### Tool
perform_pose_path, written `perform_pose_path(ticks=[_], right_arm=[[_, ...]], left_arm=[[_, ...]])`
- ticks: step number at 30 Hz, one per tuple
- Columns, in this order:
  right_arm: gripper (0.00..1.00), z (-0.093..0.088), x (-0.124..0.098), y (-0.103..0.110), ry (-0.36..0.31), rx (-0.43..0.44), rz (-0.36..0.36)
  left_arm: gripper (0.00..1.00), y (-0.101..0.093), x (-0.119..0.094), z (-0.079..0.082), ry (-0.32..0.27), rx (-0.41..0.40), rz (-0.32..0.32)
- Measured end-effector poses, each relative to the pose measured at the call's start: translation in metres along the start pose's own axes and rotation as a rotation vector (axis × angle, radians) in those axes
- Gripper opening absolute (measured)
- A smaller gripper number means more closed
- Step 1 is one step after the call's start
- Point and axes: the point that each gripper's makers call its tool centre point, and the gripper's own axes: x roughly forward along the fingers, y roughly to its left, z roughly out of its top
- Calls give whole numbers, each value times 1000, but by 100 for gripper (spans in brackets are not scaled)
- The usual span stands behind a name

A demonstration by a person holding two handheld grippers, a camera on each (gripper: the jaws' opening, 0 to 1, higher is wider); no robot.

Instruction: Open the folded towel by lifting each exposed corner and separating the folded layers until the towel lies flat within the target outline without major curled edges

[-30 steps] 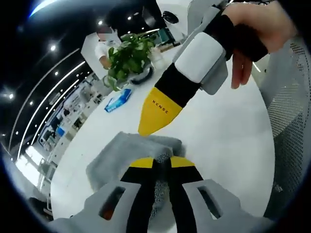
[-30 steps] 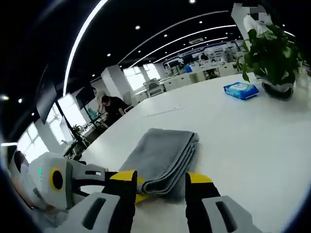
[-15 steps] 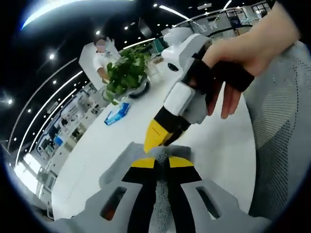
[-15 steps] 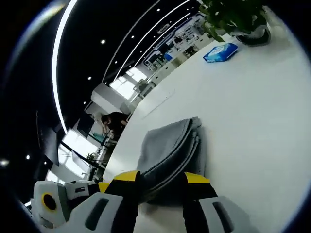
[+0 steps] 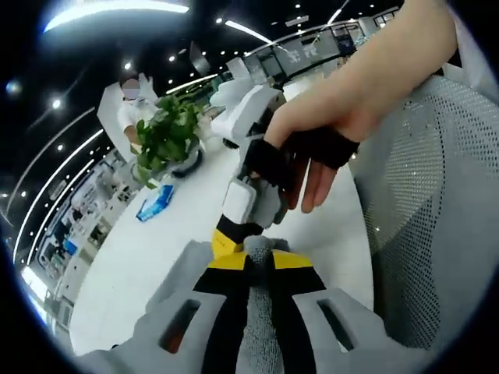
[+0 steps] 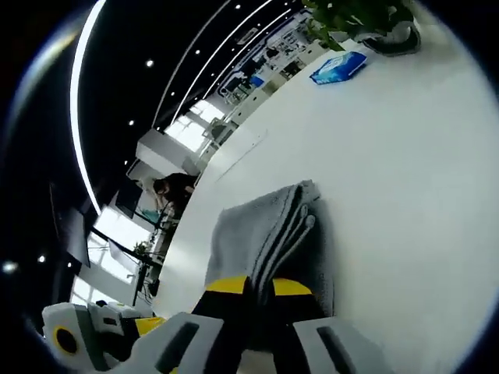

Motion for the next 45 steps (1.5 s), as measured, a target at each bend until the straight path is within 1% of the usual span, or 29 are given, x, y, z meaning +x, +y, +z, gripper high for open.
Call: perform_pose_path(ticks=[1,3,4,5,6,7,8,9,10,12,13,15,16,17,18,20,22,24,26,28,29,30,31,33,34,37,38,41,45], right_arm=[[5,2,0,1,-1,-40,-9],[4,2,-1,0,-4,-57,-25],[4,2,0,0,-1,-73,-31],[4,2,0,0,-1,-101,-39],[4,2,1,0,0,-126,-48],[4,3,1,0,4,-174,-58],[4,3,1,2,7,-233,-69],[4,3,2,4,16,-336,-95],[3,4,3,8,15,-387,-101],[3,4,4,12,16,-490,-116],[3,5,5,14,19,-578,-134],[3,5,6,19,25,-681,-149],[3,5,6,22,22,-747,-163],[3,5,7,24,23,-771,-168],[3,7,7,27,21,-876,-183],[3,7,8,35,16,-1014,-199],[3,5,8,40,20,-1120,-216],[3,3,10,46,25,-1278,-234],[3,1,12,51,26,-1377,-234],[3,-1,13,52,38,-1465,-248],[3,-1,14,52,47,-1521,-255],[3,-2,14,52,48,-1533,-258],[3,-3,14,53,60,-1600,-268],[3,-4,15,55,65,-1687,-271],[3,-3,15,57,59,-1708,-276],[3,-5,15,63,58,-1798,-276],[3,-6,16,64,63,-1839,-281],[3,-8,16,66,76,-1920,-289],[3,-12,17,70,73,-1960,-276]], left_arm=[[9,0,-3,6,-35,-64,-17],[8,2,-9,15,-88,-163,-38],[5,6,-12,24,-145,-254,-51],[5,12,-14,27,-163,-310,-42],[5,21,-16,28,-185,-387,-28],[5,32,-17,28,-209,-450,2],[5,42,-18,25,-213,-493,36],[5,55,-19,18,-220,-550,81],[6,65,-19,4,-185,-604,129],[6,70,-18,-14,-129,-640,164],[6,73,-18,-24,-98,-682,179],[7,72,-17,-29,-89,-730,166],[7,75,-17,-29,-99,-753,177],[8,76,-17,-28,-106,-754,176],[8,75,-18,-28,-109,-778,171],[9,74,-17,-30,-100,-779,170],[10,74,-16,-32,-94,-798,173],[11,75,-16,-32,-98,-822,169],[12,79,-18,-34,-99,-826,189],[15,81,-19,-36,-108,-853,194],[16,83,-20,-38,-113,-909,200],[17,83,-21,-39,-115,-933,197],[18,84,-21,-41,-112,-951,193],[20,86,-22,-42,-113,-946,199],[21,87,-22,-43,-111,-947,208],[21,85,-22,-44,-117,-1007,186],[20,87,-23,-45,-122,-1021,193],[20,91,-26,-45,-131,-1029,208],[18,94,-27,-47,-118,-1000,237]])
